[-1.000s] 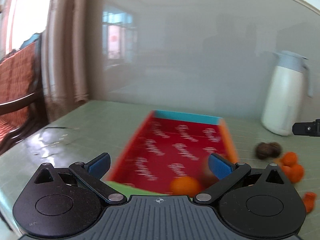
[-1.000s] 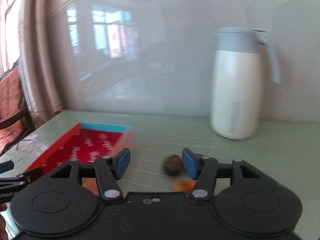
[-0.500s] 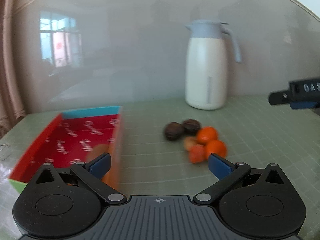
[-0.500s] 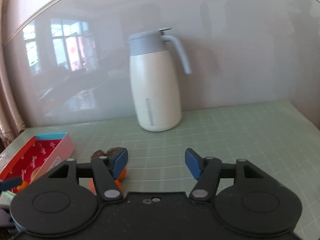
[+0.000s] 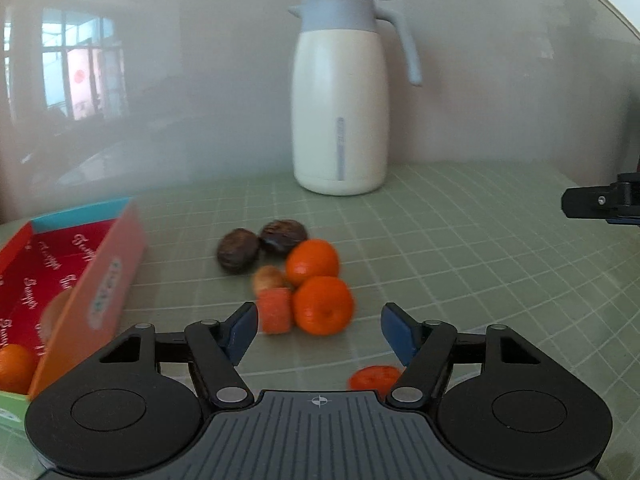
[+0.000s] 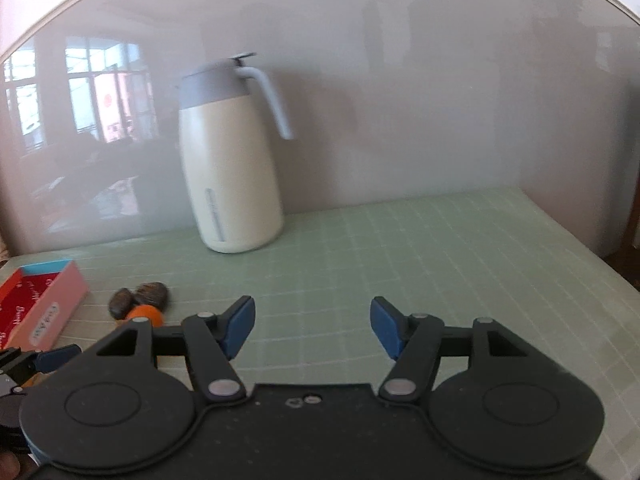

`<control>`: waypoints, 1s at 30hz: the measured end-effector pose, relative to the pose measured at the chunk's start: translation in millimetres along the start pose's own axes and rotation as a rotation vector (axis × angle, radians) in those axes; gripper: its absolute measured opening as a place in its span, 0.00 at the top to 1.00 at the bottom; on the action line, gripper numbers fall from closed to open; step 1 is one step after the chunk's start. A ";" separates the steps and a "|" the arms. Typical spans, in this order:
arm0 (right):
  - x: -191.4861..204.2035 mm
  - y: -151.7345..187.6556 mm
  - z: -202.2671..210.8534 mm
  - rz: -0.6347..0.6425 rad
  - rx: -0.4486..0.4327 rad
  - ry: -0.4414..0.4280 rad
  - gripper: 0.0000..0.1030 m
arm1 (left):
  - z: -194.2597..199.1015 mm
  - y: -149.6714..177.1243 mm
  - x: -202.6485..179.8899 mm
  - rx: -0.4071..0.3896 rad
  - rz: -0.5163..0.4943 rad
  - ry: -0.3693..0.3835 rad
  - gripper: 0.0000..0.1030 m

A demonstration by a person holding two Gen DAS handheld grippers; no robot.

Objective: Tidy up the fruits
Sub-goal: 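Move the left gripper to an orange beside the dark fruits and grasp, then carry the orange with the left gripper into the red box and release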

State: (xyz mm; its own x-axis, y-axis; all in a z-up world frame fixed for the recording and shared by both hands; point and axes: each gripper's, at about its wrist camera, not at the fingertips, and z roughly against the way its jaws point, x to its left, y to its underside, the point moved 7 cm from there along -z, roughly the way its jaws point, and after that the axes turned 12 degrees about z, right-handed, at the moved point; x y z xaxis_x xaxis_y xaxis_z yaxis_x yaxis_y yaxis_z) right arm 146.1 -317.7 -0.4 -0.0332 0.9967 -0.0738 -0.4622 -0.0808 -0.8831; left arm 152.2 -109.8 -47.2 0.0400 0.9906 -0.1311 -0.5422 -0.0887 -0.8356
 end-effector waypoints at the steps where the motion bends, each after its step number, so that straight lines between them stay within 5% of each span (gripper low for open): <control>1: -4.0 1.4 -0.1 -0.003 0.002 0.005 0.38 | -2.6 2.3 -2.9 0.013 0.001 0.000 0.35; 4: -12.9 4.5 -0.4 -0.008 0.006 0.015 0.37 | -10.7 10.3 -11.8 0.057 0.011 0.005 0.45; 15: -24.2 6.2 -0.8 -0.028 -0.002 0.003 0.32 | -40.0 0.5 -6.4 0.082 0.073 -0.059 0.45; 17: -25.9 6.1 -1.1 -0.034 -0.003 0.002 0.31 | -40.9 0.8 -7.9 0.084 0.063 -0.063 0.62; 30: -31.7 7.5 -9.3 -0.073 0.021 0.013 0.31 | -13.2 -6.9 -11.9 0.014 0.020 -0.031 0.62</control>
State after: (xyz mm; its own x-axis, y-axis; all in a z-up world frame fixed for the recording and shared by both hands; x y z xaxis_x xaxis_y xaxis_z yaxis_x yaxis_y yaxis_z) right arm 152.0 -349.9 -9.1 0.0127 0.9998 -0.0162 -0.4817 -0.0081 -0.8763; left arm 166.5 -122.4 -46.9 0.0029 0.9914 -0.1312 -0.5547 -0.1076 -0.8251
